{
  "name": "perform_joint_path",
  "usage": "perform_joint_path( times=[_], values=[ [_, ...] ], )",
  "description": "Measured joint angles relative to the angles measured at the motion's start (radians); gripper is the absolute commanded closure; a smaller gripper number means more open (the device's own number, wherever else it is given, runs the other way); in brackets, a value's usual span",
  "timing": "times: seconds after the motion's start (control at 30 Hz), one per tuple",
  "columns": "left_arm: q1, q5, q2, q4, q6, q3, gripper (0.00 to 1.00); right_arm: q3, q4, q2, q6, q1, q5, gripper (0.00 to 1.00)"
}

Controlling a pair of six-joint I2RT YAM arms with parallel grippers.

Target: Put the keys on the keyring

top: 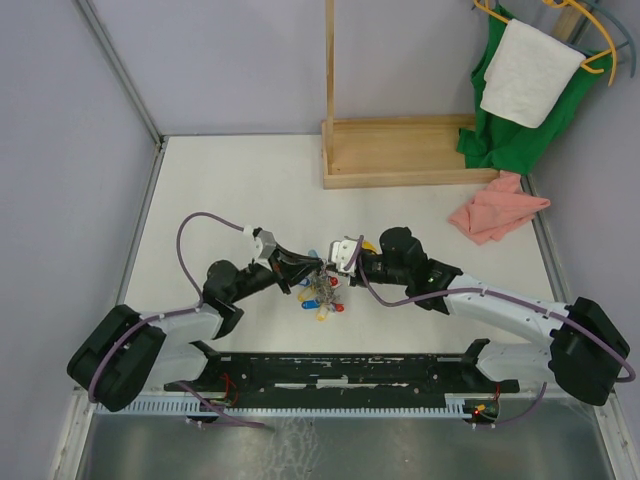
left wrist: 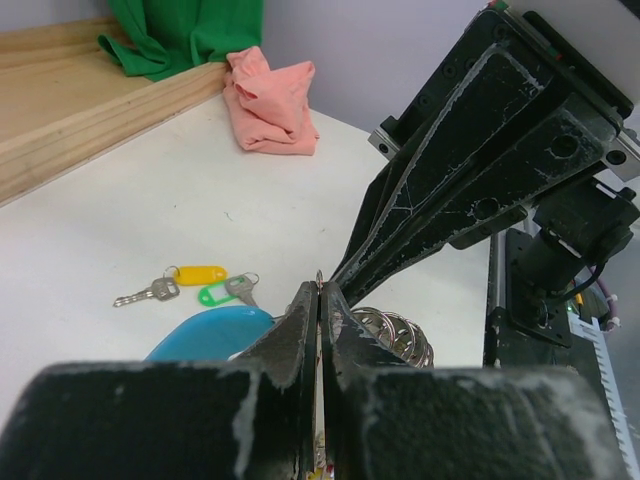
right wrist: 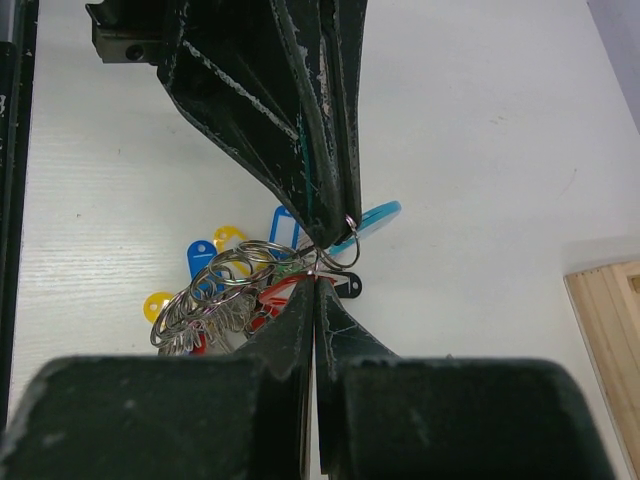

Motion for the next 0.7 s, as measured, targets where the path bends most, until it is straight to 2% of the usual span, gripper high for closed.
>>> perform_joint_path(
  times=[0.23,0.5,0.7],
  values=[
    [0.000,-0.009,0.001,0.045,-0.003,-0.014,0.80,0.003,-0.035,-0.027,-0.016,0.004,0.008,0.99],
    [0.000,-0.076,-0.143,-0.059,0.050,-0.012,0.70,0.064,-0.202,-0.031,-0.079,0.004,0.020,0.99],
    [0.000,-0.074,-0.169,-0.166,0.126,-0.002,0.66,0.163,-0.338,-0.012,-0.135,0.004,0.021,0.99]
  ],
)
